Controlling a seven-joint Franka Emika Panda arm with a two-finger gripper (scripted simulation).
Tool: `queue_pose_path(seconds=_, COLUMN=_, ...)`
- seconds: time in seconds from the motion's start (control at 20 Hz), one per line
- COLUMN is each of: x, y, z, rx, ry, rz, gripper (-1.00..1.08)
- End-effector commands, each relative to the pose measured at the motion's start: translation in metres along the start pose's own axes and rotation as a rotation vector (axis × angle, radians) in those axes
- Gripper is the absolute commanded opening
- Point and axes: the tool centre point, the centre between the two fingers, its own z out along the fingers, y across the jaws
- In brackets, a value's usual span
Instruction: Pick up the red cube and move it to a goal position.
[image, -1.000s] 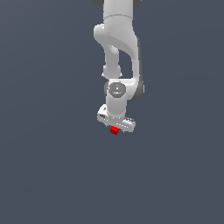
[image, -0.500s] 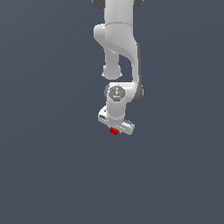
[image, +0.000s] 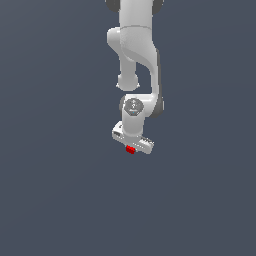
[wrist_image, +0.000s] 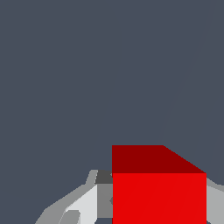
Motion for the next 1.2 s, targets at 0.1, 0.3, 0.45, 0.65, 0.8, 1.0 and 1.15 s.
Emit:
queue_pose_path(seconds=0.1, x=0.003, y=0.001, z=0.0, rx=0.0, ry=0.0, rz=0.0, gripper=-1.0)
queue_pose_path(seconds=0.3, x=0.013, y=0.005, z=-0.001, rx=0.0, ry=0.0, rz=0.0, gripper=-1.0)
queue_pose_path(seconds=0.45, x=0.026, y=0.011, z=-0.001, rx=0.0, ry=0.0, rz=0.0, gripper=-1.0)
queue_pose_path(seconds=0.65, x=0.049, y=0.019, z=-0.002, rx=0.0, ry=0.0, rz=0.0, gripper=-1.0)
queue_pose_path(seconds=0.8, x=0.068, y=0.026, z=-0.003, rx=0.0, ry=0.0, rz=0.0, gripper=-1.0)
queue_pose_path(seconds=1.0, x=0.087, y=0.033, z=-0.004, rx=0.0, ry=0.0, rz=0.0, gripper=-1.0)
queue_pose_path(seconds=1.15, x=0.096, y=0.036, z=-0.004, rx=0.0, ry=0.0, rz=0.0, gripper=-1.0)
